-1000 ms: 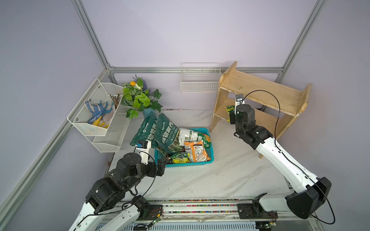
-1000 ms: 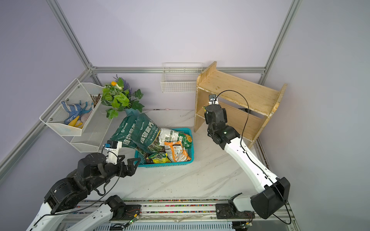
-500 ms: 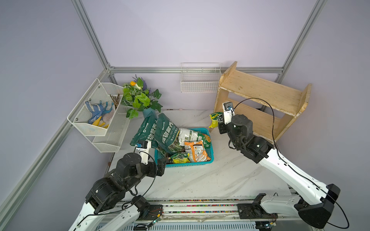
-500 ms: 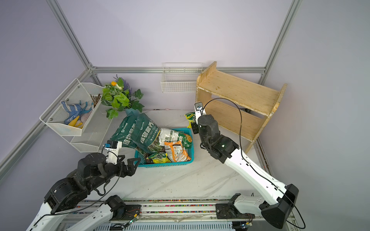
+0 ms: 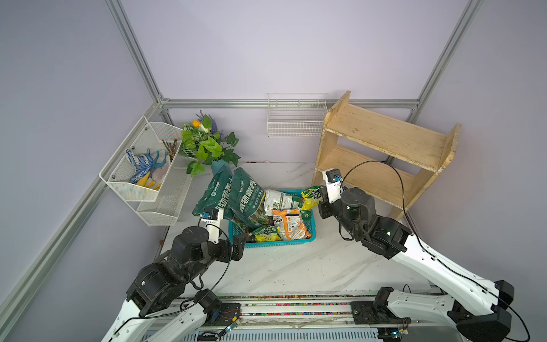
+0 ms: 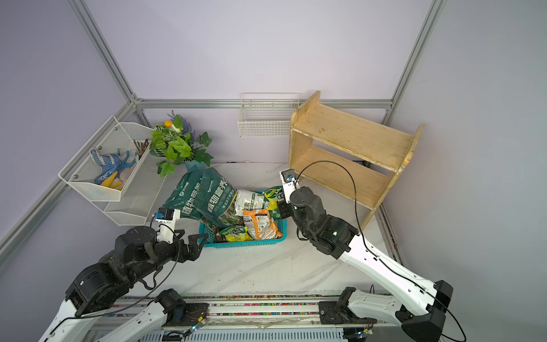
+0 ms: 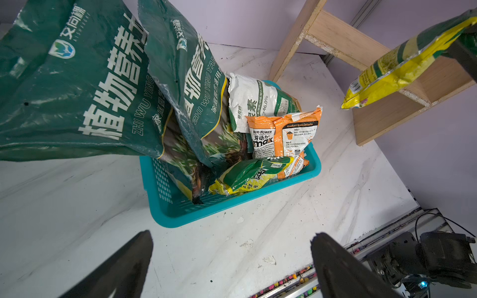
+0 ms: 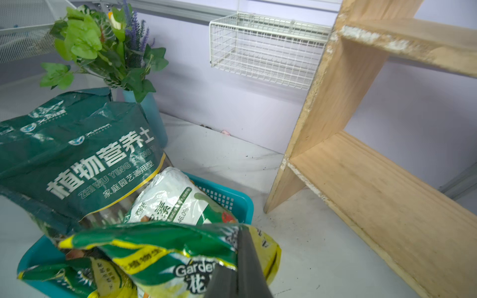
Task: Take down the fertilizer bag from the shelf
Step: Place the fertilizer bag in the storage box.
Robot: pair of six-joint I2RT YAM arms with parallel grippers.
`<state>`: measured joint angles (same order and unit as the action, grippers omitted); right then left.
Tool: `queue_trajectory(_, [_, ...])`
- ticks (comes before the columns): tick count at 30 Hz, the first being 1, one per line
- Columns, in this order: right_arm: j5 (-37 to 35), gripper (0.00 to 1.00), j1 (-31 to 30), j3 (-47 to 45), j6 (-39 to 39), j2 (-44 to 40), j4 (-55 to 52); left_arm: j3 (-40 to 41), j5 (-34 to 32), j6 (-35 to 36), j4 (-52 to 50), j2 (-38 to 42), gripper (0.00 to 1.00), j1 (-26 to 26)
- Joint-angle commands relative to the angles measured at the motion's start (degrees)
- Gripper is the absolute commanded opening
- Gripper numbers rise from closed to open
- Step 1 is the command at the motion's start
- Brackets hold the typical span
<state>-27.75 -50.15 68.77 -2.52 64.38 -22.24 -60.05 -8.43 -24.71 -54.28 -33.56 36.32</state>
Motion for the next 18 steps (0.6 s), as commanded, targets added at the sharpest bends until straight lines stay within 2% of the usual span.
queue_trajectory(1, [0.42,0.0,-2.33,-0.59,-2.28,-1.64,0.45,0.66,-0.71,0.62,-1.48,0.57,1.0,-0.46])
queue_trajectory(12, [1.23,0.0,-9.18,-5.64,-5.53,-3.61,-0.66,0.73,-0.54,0.63,-1.38,0.78,1.0,-0.46])
queue_trajectory(18, [3.05,0.0,-9.69,-8.74,-7.44,-1.62,0.93,0.73,-0.54,0.63,-1.44,0.87,1.0,-0.46])
